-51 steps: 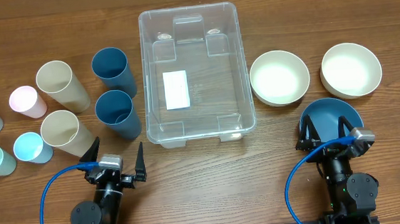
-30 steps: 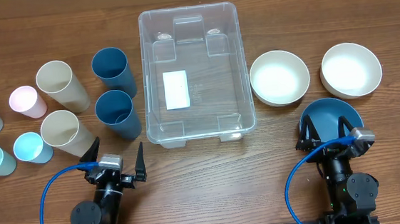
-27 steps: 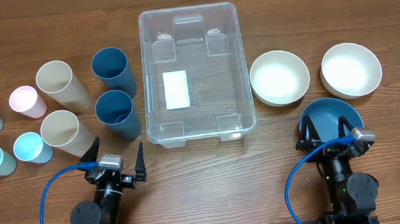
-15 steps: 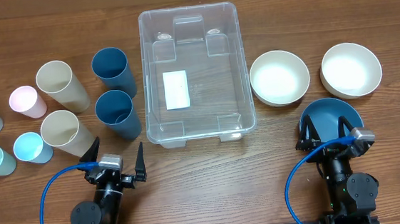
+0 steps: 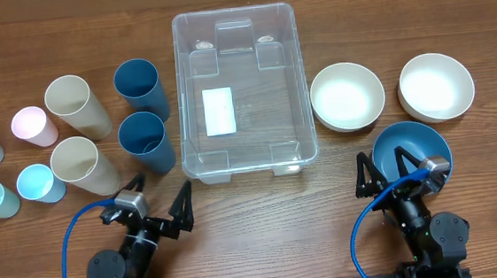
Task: Pack container
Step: 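Grasp the rim of the small cream bowl with the right gripper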
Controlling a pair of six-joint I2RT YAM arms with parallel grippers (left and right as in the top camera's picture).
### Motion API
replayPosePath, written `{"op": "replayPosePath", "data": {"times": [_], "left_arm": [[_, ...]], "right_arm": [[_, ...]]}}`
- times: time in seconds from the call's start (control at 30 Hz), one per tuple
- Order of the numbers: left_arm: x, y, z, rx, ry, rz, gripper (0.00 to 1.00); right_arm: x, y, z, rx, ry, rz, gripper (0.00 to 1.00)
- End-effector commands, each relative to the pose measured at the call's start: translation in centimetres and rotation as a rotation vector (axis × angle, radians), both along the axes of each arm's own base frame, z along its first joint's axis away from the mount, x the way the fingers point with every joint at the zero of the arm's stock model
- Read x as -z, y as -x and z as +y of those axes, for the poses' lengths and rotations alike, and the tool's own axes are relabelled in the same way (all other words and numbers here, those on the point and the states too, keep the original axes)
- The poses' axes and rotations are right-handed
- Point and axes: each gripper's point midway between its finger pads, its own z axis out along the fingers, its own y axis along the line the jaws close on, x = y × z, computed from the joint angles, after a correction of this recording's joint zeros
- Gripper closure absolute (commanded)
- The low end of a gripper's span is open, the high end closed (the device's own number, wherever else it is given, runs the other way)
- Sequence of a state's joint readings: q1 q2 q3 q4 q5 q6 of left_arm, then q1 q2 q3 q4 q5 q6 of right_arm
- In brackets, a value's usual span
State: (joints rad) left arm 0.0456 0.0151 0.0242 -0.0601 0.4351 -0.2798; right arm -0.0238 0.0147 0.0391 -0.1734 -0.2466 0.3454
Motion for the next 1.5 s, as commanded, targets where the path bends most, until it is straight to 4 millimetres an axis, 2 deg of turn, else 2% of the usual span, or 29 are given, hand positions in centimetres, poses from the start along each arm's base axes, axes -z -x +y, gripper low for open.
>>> {"op": "replayPosePath", "data": {"times": [0.0, 0.03, 0.07, 0.2, 0.27, 0.33, 0.4, 0.53, 0.6, 0.63, 0.7, 0.77, 0.8, 0.87, 0.93, 1.03, 1.2, 1.23, 1.4, 1.47], "left_arm": [[-6.3, 2.5, -2.3, 0.144, 0.026, -0.098, 0.00], [-8.0, 3.0, -2.2, 0.133, 0.023, -0.122, 0.00], [-10.9, 3.7, -1.2, 0.065, 0.022, -0.156, 0.00], [-16.8, 5.8, 3.5, -0.235, -0.010, -0.187, 0.00], [-17.7, 6.0, 4.5, -0.290, -0.051, -0.149, 0.00], [-17.9, 5.3, 5.1, -0.323, -0.106, -0.051, 0.00], [-17.6, 3.9, 5.6, -0.333, -0.158, 0.066, 0.00], [-17.7, -0.2, 6.0, -0.303, -0.300, 0.271, 0.00], [-18.2, -2.9, 6.9, -0.327, -0.357, 0.363, 0.00], [-18.1, -4.1, 7.7, -0.360, -0.376, 0.413, 0.00], [-17.4, -5.2, 7.9, -0.356, -0.388, 0.472, 0.00], [-16.1, -5.6, 7.9, -0.345, -0.400, 0.522, 0.00], [-15.7, -5.6, 7.9, -0.341, -0.406, 0.538, 0.00], [-14.9, -5.6, 7.9, -0.332, -0.415, 0.574, 0.00], [-14.1, -5.1, 7.9, -0.322, -0.420, 0.616, 0.00], [-13.6, -4.8, 7.9, -0.317, -0.424, 0.640, 0.00], [-13.3, -4.9, 7.9, -0.315, -0.425, 0.648, 0.00], [-13.3, -4.9, 7.9, -0.315, -0.425, 0.649, 0.00], [-13.1, -5.1, 7.9, -0.314, -0.426, 0.657, 0.00], [-13.0, -5.2, 7.9, -0.313, -0.427, 0.661, 0.00]], "right_arm": [[-3.5, 0.9, 0.3, -0.013, -0.014, -0.036, 0.00], [-4.4, 1.2, -0.1, 0.009, -0.013, -0.042, 0.00], [-6.0, 1.7, -0.6, 0.038, -0.011, -0.043, 0.00], [-9.5, 2.1, -1.1, 0.072, -0.007, 0.048, 0.00], [-10.7, 1.6, -1.1, 0.072, -0.006, 0.107, 0.00], [-12.0, 0.2, -1.2, 0.070, 0.012, 0.193, 0.00], [-12.5, -1.3, -1.8, 0.088, 0.067, 0.268, 0.00], [-12.1, -5.7, -5.0, 0.190, 0.071, 0.482, 0.00], [-10.6, -8.0, -8.3, 0.264, 0.027, 0.626, 0.00], [-8.9, -8.8, -11.1, 0.325, -0.017, 0.723, 0.00], [-6.2, -9.1, -14.4, 0.392, -0.082, 0.833, 0.00], [-3.5, -9.3, -17.2, 0.434, -0.161, 0.904, 0.00], [-2.9, -9.4, -18.2, 0.455, -0.174, 0.911, 0.00], [-1.3, -9.8, -21.6, 0.537, -0.235, 0.909, 0.00], [-0.8, -10.9, -23.9, 0.579, -0.247, 0.864, 0.00], [0.8, -12.4, -24.9, 0.584, -0.205, 0.864, 0.00], [8.3, -14.0, -25.3, 0.571, -0.234, 0.994, 0.00], [9.2, -14.3, -25.4, 0.565, -0.239, 1.006, 0.00], [12.0, -15.4, -25.0, 0.544, -0.273, 1.021, 0.28], [13.2, -15.5, -24.2, 0.526, -0.285, 1.052, 0.52]]}}
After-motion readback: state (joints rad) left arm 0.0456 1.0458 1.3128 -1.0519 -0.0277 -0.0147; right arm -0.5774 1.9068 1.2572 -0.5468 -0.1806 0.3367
